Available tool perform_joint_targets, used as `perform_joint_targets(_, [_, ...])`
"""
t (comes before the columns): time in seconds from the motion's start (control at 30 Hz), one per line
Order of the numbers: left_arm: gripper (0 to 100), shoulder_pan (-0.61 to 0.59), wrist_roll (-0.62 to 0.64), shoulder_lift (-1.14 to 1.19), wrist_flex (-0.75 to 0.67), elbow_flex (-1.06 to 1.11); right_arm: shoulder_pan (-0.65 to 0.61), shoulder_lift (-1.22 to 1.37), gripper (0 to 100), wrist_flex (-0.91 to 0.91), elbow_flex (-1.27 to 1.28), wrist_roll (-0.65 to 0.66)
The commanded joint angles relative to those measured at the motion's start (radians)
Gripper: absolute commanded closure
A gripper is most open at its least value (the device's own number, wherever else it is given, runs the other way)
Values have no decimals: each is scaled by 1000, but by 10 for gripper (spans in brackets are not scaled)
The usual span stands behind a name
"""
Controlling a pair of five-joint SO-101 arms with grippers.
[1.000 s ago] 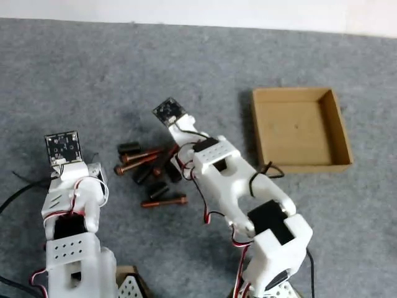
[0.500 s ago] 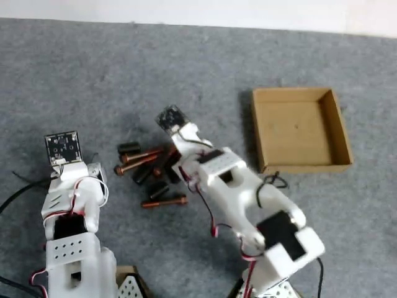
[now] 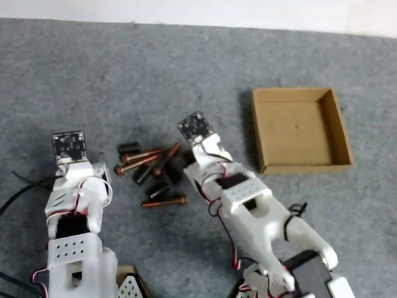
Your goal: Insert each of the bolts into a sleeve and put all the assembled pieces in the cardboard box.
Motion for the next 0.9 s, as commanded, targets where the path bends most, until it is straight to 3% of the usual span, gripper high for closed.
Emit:
perform_joint_targets(0.0, [847,56,-81,-12,-18,-10,7,-93,995,-88,33,-9])
perform_joint_targets(0.17, [847,99,-100,-10,-17,-8,7,-131,995,-108,58,-9])
perform_joint_targets(0.27, [843,124,-180,-10,-2,-15,7,-148,995,-108,59,-11])
perform_joint_targets(0.47, [842,142,-272,-8,282,-237,15,-182,995,-107,90,-91])
perform_joint_targets(0.57, [841,248,-316,-7,379,-314,13,-240,995,-108,122,-94])
perform_joint_targets(0.67, [838,334,-350,44,384,-348,15,-309,995,-108,163,-94])
perform_joint_targets(0.87, [797,337,-417,374,330,-432,13,-357,995,-108,203,-94])
